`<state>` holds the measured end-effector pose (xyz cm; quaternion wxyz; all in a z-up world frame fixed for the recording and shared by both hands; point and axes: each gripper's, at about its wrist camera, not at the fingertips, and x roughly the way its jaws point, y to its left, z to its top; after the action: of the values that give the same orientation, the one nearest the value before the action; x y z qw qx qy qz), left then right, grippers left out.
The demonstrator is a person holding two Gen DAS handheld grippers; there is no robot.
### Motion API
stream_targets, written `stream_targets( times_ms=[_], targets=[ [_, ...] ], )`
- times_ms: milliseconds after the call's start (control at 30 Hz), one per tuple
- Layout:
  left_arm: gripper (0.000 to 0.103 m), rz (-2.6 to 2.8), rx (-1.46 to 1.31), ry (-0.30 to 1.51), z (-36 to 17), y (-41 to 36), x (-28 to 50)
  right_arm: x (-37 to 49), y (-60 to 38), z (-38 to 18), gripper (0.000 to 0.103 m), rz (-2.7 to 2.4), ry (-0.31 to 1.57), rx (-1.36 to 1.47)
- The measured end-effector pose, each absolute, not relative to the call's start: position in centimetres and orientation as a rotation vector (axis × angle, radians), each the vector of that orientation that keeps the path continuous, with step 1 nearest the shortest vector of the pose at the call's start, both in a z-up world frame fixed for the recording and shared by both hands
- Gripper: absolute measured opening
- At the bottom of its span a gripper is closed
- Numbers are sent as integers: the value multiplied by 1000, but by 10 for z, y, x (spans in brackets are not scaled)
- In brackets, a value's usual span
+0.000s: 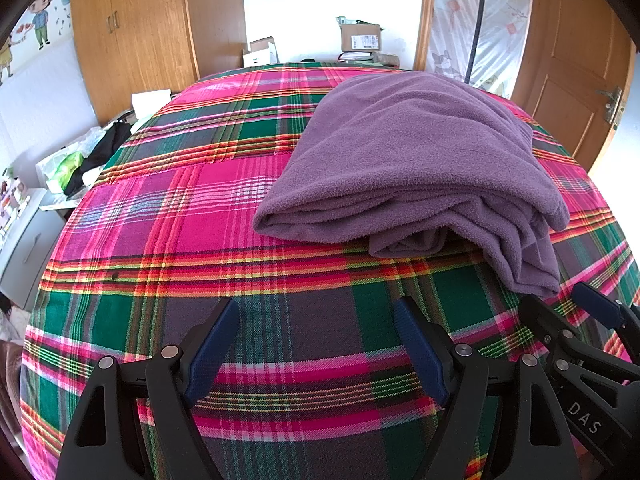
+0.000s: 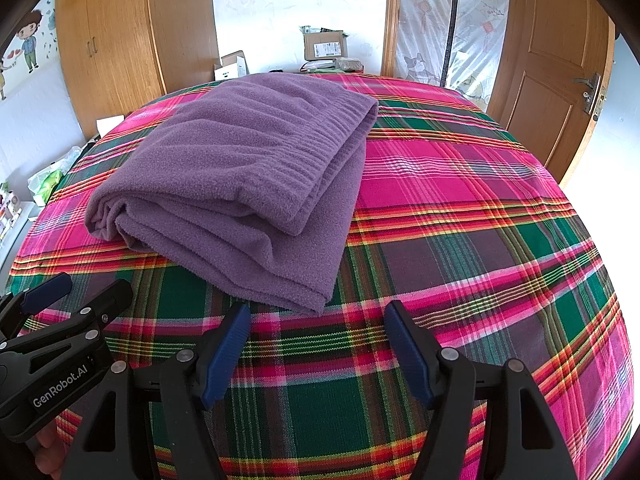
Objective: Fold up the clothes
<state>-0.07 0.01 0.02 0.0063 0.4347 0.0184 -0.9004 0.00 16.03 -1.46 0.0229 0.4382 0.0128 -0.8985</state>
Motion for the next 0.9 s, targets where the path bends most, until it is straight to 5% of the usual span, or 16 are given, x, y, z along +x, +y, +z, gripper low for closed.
stream_targets(
  times_ms=[900],
  targets=[
    [82,-2812,1359,56,1,0,-2,1,161,-14,70,-2783,40,1357]
  ],
)
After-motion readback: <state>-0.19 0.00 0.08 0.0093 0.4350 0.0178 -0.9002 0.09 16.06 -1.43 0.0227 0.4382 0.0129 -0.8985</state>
